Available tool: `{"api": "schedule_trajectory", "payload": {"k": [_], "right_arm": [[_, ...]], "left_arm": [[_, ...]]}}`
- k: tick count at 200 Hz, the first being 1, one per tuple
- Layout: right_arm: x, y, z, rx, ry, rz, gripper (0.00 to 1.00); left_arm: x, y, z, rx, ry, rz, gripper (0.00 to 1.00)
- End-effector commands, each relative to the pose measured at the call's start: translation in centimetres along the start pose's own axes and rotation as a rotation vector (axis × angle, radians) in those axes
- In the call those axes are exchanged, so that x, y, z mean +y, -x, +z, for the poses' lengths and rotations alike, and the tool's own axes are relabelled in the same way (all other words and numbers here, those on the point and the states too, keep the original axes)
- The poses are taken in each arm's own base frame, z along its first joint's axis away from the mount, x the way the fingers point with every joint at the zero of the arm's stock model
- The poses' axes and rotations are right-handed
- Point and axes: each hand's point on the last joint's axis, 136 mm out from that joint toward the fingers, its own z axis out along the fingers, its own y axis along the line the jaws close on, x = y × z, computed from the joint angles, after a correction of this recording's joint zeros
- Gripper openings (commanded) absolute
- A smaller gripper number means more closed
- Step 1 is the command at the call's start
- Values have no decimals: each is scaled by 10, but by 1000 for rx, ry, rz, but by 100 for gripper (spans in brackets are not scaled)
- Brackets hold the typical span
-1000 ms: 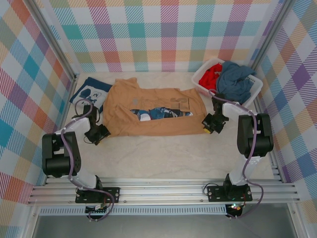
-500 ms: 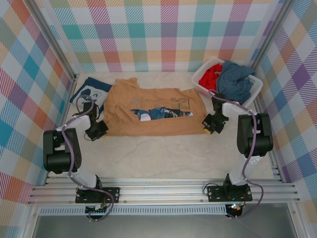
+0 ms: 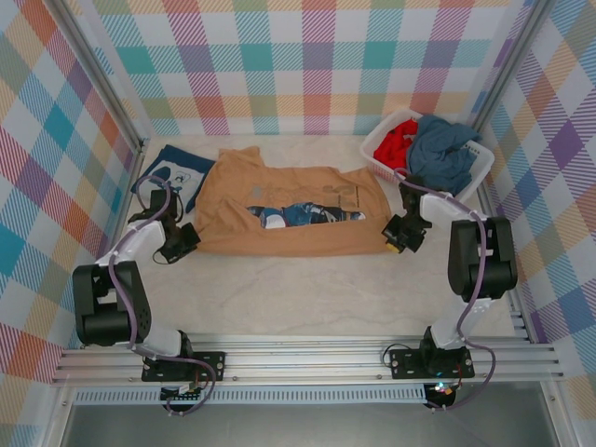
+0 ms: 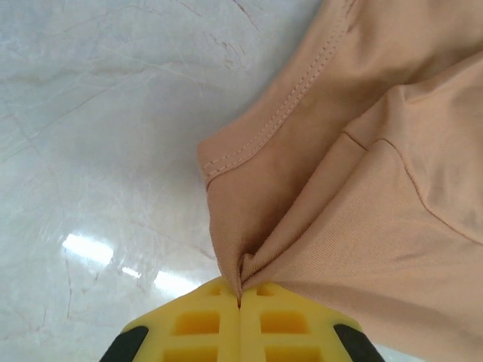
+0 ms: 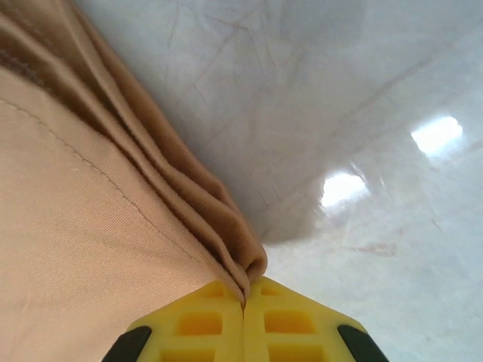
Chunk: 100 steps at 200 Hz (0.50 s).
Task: Fold and stack the t-shirts
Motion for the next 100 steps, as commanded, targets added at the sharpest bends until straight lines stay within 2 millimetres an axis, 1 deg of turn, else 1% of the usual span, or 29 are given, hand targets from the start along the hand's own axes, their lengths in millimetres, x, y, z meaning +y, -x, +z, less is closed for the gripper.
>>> {"api": "schedule_trajectory", "payload": {"k": [1,29,43,67,84,100], "right_arm": [[-19,-18,-10,20,-59,18,0],[-36,-40,-9,58,-89,67,0],[-48,-51,-9,70,-122,97,0],[-69,-67,-12,81,-181,153,0],[-82,-76,-17,75,-219,194,0],[-95,-85,-22,72,-254,229,0]], "left_arm": [[9,-23,-12,50,31,-24,0],[21,-48,-15,78,105,-74,0],[33,-60,-17,76,171,-119,0],[54,-88,-17,99,249,-248,0],[60,-108,-15,120,265,-314,0],[64,-119,-16,108,260,-356,0]]}}
